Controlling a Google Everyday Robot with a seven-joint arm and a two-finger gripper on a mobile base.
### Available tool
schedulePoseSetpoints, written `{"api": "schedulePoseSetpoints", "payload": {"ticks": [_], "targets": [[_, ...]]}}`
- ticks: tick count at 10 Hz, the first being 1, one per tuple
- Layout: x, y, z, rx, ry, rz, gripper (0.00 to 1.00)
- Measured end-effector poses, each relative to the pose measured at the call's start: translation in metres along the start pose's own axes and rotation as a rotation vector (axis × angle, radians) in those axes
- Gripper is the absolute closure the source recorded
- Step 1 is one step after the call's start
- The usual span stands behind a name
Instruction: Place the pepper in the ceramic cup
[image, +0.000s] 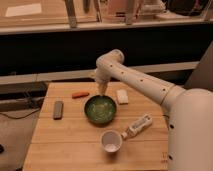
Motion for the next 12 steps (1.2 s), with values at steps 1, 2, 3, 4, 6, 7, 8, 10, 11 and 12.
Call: {"api": "schedulePoseSetpoints", "payload": {"ticks": [1,2,3,4,6,7,8,10,11,12], "targets": [[-0.002,-0.004,0.002,-0.003,-0.01,0.011,0.2],[-0.005,-0.009,0.005,-0.004,-0.023,0.033,0.2],[-0.008,-0.011,0.007,-0.006,-0.034,0.05,0.2],[-0.013,-0.016,0.01,-0.005,-0.056,0.073,0.2],[-0.023,-0.021,0.014,-0.002,-0.085,0.09,0.2],[-0.029,-0.023,0.018,-0.001,-0.101,0.098,0.2],[-0.035,-0.026,0.021,0.001,-0.114,0.105,0.2],[-0.044,-0.032,0.024,0.009,-0.134,0.121,0.2],[-0.046,-0.033,0.025,0.011,-0.138,0.137,0.2],[-0.047,-0.034,0.027,0.011,-0.14,0.149,0.2]]}}
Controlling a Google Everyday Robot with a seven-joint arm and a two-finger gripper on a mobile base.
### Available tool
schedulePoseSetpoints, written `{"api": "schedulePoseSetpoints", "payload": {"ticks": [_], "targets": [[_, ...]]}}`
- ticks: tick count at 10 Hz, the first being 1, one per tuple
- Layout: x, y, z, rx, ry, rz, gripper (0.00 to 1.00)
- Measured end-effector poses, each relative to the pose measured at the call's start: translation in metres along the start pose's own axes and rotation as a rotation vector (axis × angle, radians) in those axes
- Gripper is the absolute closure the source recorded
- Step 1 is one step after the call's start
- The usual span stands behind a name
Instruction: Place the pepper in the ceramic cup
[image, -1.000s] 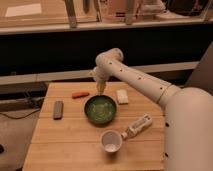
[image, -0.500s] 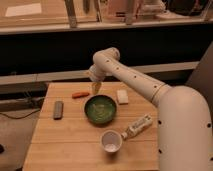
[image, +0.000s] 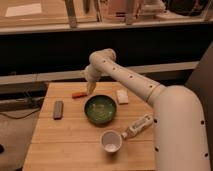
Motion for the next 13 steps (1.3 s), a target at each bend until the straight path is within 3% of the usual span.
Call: {"api": "schedulePoseSetpoints", "payload": {"ticks": [7,13], "targets": [[-0.02,-0.016,0.031,-0.011,-0.019,0.081,0.2],[-0.024,-0.023,0.076,-0.051,-0.013,0.165,0.2]]}}
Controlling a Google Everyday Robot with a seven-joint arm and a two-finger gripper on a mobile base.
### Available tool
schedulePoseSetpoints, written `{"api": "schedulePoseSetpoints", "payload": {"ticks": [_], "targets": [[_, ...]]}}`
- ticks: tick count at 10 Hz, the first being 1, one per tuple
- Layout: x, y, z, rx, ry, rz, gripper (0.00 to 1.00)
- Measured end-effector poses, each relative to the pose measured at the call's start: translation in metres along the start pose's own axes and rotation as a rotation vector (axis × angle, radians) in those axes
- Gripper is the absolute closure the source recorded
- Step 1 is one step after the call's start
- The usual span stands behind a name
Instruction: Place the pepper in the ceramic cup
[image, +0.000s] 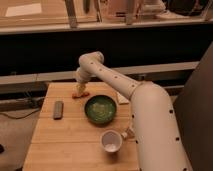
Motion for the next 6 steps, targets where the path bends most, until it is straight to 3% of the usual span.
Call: {"api": "schedulePoseSetpoints", "payload": {"ticks": [6], "targets": [[0.01,0.008,0.048,-0.066,0.019,0.048,0.2]]}}
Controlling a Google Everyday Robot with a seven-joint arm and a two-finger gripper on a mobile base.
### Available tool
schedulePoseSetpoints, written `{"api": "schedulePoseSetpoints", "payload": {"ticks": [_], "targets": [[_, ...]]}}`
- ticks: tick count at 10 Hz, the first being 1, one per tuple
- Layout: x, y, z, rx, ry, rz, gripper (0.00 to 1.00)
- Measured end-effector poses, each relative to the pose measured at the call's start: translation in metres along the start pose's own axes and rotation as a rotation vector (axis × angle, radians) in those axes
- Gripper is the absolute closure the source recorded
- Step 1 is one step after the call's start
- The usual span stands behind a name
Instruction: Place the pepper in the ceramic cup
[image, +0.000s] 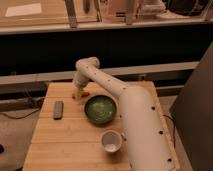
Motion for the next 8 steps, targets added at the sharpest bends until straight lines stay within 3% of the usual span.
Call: {"api": "schedulePoseSetpoints", "payload": {"ticks": [4,5,8], "targets": [[0.003,0.005,0.019,-0.036,0.009,0.014,0.2],[0.003,0.007,0.024,-0.046,0.01,0.016,0.24],[0.006,0.012,0.033,-0.069,0.009,0.028,0.54]]}}
